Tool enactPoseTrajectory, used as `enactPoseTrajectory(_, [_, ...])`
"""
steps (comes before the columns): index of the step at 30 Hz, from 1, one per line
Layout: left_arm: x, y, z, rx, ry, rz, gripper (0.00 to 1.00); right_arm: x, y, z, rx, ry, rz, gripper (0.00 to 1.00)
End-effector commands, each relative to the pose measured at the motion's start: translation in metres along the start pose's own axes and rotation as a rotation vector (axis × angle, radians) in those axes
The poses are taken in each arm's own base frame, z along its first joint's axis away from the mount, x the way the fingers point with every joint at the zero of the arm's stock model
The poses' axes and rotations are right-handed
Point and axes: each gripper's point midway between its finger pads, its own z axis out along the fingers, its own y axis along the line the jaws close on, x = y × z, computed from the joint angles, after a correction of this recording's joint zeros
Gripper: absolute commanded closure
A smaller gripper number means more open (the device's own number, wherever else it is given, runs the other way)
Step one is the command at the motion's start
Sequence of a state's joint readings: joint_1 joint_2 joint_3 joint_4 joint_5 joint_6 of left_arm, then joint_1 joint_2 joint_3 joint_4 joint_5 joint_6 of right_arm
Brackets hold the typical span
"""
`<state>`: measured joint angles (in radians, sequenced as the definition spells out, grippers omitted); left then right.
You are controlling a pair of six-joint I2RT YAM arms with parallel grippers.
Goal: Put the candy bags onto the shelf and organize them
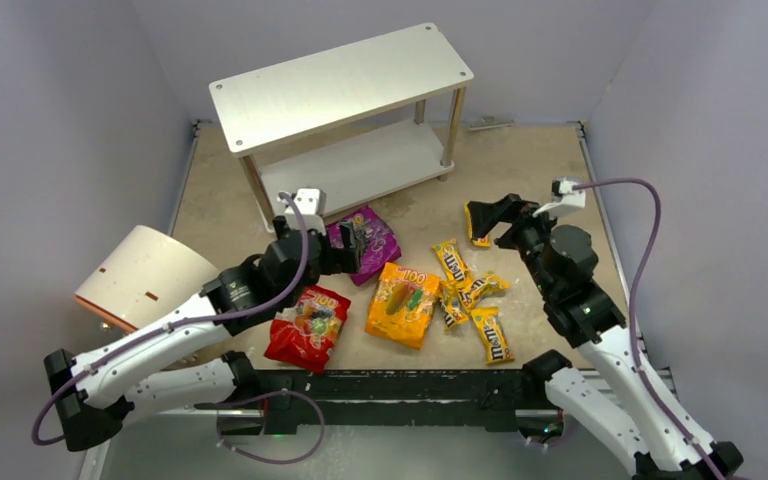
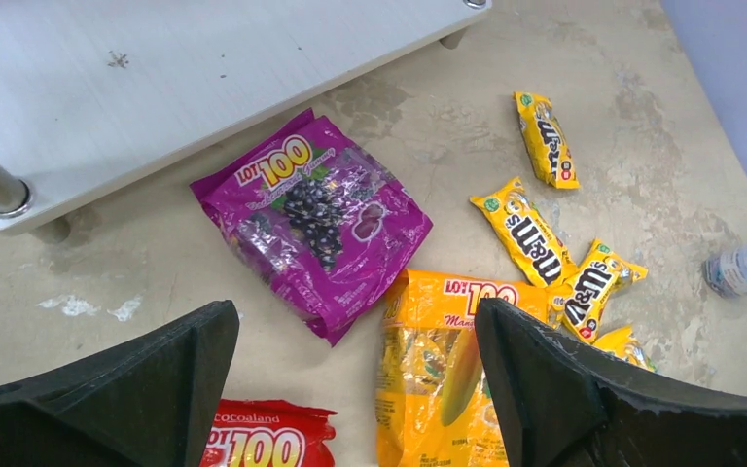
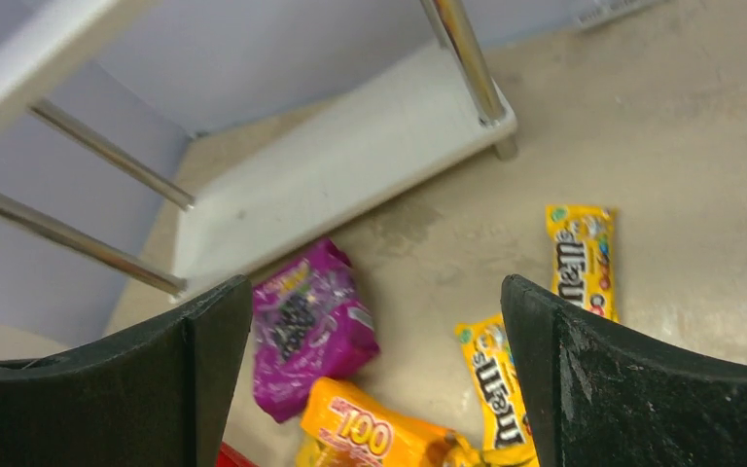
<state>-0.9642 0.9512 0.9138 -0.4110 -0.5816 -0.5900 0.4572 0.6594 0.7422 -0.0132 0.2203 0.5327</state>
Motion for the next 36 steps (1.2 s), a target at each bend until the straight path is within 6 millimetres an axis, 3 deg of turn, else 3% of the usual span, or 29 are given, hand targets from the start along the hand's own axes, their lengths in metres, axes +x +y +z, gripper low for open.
enactPoseTrajectory(1, [-0.005, 0.012, -0.012, -0.007, -0.047, -0.048, 0.02, 0.011, -0.017, 0.006, 0.085, 0.028, -0.009, 0.01])
enactPoseTrajectory(6, [0.003, 0.023, -0.018, -0.014, -0.045, -0.036, 0.01, 0.032, -0.027, 0.017, 0.123, 0.075, 0.005, 0.01])
enactPoseTrajectory(12, [0.008, 0.03, -0.017, -0.033, -0.048, -0.007, 0.01, 0.077, -0.023, 0.035, 0.1, 0.284, -0.018, 0.01])
enactPoseTrajectory(17, [0.01, 0.031, -0.014, -0.048, -0.045, 0.004, 0.01, 0.097, -0.041, 0.046, 0.182, 0.348, -0.05, 0.01])
enactPoseTrajectory(21, [0.01, 0.031, -0.011, -0.046, -0.062, -0.011, 0.0, 0.097, -0.066, 0.059, 0.298, 0.355, -0.064, 0.01])
enactPoseTrajectory(24, [0.006, 0.02, -0.01, 0.003, -0.064, 0.013, 0.0, 0.104, -0.088, 0.068, 0.353, 0.383, -0.067, 0.01])
enactPoseTrajectory(29, [0.015, 0.025, -0.007, -0.035, -0.03, 0.022, 0.0, 0.126, -0.124, 0.079, 0.395, 0.461, -0.054, 0.02])
enactPoseTrajectory(36, [0.018, 0.01, -0.002, 0.036, -0.014, 0.048, 0.0, 0.144, -0.156, 0.115, 0.45, 0.516, -0.164, 0.01])
